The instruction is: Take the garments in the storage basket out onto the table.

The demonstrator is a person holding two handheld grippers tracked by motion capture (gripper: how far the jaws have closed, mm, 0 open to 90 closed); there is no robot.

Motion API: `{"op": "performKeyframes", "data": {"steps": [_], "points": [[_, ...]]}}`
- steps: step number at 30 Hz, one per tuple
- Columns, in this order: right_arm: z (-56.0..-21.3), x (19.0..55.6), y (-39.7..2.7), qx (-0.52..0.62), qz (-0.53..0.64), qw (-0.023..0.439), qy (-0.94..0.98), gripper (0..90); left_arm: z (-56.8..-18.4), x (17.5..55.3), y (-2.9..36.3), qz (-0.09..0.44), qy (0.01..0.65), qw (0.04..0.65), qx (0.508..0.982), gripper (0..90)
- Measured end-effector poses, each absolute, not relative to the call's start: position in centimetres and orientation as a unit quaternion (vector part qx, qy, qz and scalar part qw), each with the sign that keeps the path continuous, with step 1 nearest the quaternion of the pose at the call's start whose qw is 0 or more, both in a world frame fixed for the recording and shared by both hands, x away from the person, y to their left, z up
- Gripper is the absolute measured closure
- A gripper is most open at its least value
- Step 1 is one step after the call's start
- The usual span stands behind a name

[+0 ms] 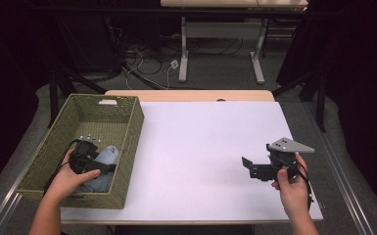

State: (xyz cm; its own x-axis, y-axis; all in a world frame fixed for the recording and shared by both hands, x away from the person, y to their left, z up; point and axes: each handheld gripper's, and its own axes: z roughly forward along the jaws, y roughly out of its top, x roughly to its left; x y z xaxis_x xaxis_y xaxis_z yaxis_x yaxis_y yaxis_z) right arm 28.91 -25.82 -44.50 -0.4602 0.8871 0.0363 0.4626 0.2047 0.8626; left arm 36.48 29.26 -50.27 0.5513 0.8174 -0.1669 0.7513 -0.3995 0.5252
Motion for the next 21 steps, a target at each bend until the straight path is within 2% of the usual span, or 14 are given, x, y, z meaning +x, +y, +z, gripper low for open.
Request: {"op": "performKeyframes", "data": {"steps": [8,11,12,15,16,21], "points": [[-44.68,29.0,-25.73,0.459,0.431,0.244,0.738,4.7,-50.38,36.56,29.31,0.051,0.465,0.281,0.838,9.7],[-44.73,29.07,-25.71,0.459,0.431,0.244,0.738,5.0,-50.47,36.6,29.32,0.051,0.466,0.278,0.838,16.5],[-44.74,29.07,-25.7,0.46,0.432,0.243,0.737,5.0,-50.45,36.71,29.5,0.048,0.461,0.275,0.842,21.5],[-44.77,29.07,-25.69,0.462,0.43,0.242,0.737,5.1,-50.49,36.65,29.52,0.051,0.459,0.276,0.843,26.7],[-44.79,29.08,-25.7,0.462,0.428,0.243,0.738,5.2,-50.46,36.6,29.46,0.051,0.457,0.274,0.845,32.2],[-44.79,29.08,-25.67,0.46,0.428,0.242,0.739,6.4,-50.49,36.54,29.33,0.058,0.451,0.271,0.848,38.9]]}}
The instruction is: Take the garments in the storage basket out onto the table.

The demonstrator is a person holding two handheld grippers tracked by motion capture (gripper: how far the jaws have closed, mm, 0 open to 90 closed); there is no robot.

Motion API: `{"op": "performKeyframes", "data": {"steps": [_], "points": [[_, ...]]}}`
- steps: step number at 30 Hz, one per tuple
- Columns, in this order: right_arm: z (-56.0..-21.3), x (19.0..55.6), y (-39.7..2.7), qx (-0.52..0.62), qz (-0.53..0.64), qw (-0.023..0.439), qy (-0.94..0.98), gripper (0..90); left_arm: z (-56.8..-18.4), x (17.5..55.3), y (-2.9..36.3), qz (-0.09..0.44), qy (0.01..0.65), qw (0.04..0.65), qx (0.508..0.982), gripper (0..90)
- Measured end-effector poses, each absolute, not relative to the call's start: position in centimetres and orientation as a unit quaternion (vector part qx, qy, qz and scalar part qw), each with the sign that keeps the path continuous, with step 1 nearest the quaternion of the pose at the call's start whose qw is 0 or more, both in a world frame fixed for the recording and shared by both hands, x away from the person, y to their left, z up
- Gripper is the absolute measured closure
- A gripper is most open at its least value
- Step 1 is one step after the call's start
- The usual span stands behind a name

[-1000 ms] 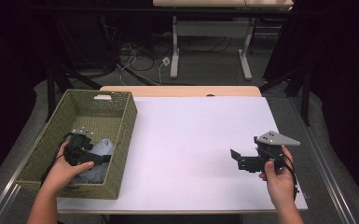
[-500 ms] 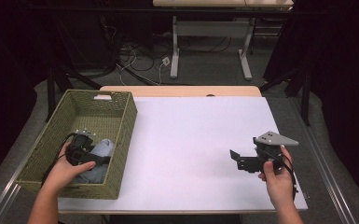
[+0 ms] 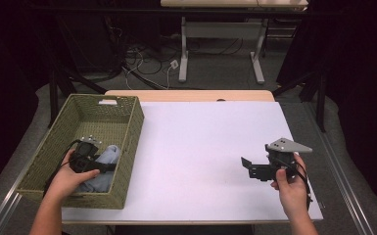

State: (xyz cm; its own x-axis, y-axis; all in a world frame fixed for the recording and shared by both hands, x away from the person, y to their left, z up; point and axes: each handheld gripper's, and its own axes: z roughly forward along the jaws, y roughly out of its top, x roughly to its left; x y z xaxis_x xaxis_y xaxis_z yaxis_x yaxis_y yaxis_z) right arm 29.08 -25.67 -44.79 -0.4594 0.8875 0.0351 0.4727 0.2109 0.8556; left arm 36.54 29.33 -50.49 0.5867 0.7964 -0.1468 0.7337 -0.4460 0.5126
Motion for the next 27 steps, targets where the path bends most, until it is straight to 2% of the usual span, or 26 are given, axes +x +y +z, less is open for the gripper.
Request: {"op": "performKeyframes", "data": {"steps": [10,27], "points": [[-44.97,29.21,-25.84,0.46,0.422,0.245,0.742,6.6,-50.23,36.56,29.64,0.054,0.449,0.274,0.849,47.9],[-45.16,29.34,-25.95,0.462,0.423,0.246,0.739,6.8,-49.6,36.23,29.82,0.074,0.45,0.293,0.84,48.8]]}}
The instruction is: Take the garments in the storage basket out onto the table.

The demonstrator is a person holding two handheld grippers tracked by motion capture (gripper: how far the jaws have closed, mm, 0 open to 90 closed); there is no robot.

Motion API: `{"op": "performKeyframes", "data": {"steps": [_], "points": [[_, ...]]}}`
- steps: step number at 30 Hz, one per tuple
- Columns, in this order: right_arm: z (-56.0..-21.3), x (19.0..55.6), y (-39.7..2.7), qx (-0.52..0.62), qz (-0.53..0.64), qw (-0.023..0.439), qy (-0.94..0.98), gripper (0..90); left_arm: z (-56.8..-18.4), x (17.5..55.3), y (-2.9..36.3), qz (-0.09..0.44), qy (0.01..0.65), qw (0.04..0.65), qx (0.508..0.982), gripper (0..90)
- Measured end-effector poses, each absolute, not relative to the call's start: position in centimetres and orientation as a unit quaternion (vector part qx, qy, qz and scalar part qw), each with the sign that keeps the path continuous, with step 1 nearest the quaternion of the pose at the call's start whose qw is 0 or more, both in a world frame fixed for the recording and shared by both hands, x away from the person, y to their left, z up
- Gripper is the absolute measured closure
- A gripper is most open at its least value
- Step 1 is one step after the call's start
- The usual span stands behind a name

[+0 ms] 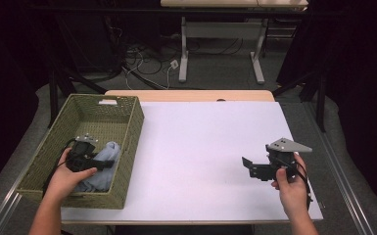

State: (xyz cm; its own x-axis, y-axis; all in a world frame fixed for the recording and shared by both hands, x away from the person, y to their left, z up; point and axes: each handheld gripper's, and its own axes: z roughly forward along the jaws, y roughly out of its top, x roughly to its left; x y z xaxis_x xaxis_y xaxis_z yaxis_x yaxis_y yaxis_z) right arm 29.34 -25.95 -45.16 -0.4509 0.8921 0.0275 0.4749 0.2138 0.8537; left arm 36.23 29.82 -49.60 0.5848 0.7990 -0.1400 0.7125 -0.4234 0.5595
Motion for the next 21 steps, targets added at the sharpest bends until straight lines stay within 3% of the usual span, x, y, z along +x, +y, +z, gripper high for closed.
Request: {"op": "performKeyframes", "data": {"steps": [21], "points": [[-45.3,29.4,-25.9,0.464,0.423,0.243,0.739,6.9,-48.5,35.6,31.1,0.125,0.479,0.345,0.797,48.8]]}}
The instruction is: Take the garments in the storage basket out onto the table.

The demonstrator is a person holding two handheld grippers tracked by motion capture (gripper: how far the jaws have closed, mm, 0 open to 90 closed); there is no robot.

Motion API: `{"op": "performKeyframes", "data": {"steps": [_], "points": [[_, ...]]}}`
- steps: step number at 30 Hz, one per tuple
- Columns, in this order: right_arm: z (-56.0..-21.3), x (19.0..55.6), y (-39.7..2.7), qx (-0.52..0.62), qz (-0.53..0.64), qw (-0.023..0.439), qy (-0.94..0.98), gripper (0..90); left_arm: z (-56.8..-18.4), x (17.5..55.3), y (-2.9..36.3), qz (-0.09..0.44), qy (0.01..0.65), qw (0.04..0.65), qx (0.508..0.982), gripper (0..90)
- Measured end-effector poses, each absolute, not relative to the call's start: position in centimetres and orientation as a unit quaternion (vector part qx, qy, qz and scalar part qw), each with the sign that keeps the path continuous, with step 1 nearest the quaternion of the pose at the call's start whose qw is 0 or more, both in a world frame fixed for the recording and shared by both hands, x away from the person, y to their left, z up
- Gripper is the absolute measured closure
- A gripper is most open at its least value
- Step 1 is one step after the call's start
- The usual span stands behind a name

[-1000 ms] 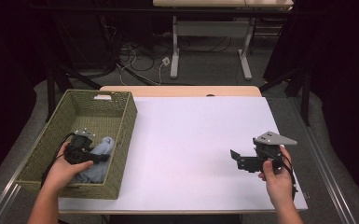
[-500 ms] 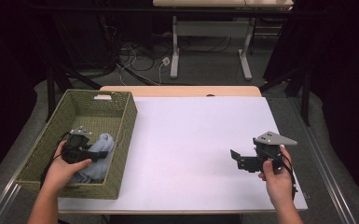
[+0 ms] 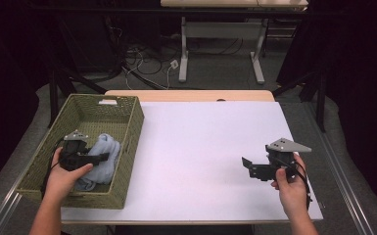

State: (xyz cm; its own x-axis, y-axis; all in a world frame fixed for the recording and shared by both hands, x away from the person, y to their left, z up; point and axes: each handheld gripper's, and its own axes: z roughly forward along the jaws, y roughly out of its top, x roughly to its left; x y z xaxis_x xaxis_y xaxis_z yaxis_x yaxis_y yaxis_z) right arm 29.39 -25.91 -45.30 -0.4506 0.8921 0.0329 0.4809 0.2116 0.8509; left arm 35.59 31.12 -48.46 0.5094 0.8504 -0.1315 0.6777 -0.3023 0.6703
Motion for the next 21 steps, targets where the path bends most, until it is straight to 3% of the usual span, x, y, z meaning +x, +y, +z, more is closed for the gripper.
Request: {"op": "performKeyframes", "data": {"steps": [21], "points": [[-45.5,29.5,-25.8,0.462,0.421,0.243,0.742,7.0,-47.4,34.5,32.6,0.188,0.506,0.408,0.736,48.9]]}}
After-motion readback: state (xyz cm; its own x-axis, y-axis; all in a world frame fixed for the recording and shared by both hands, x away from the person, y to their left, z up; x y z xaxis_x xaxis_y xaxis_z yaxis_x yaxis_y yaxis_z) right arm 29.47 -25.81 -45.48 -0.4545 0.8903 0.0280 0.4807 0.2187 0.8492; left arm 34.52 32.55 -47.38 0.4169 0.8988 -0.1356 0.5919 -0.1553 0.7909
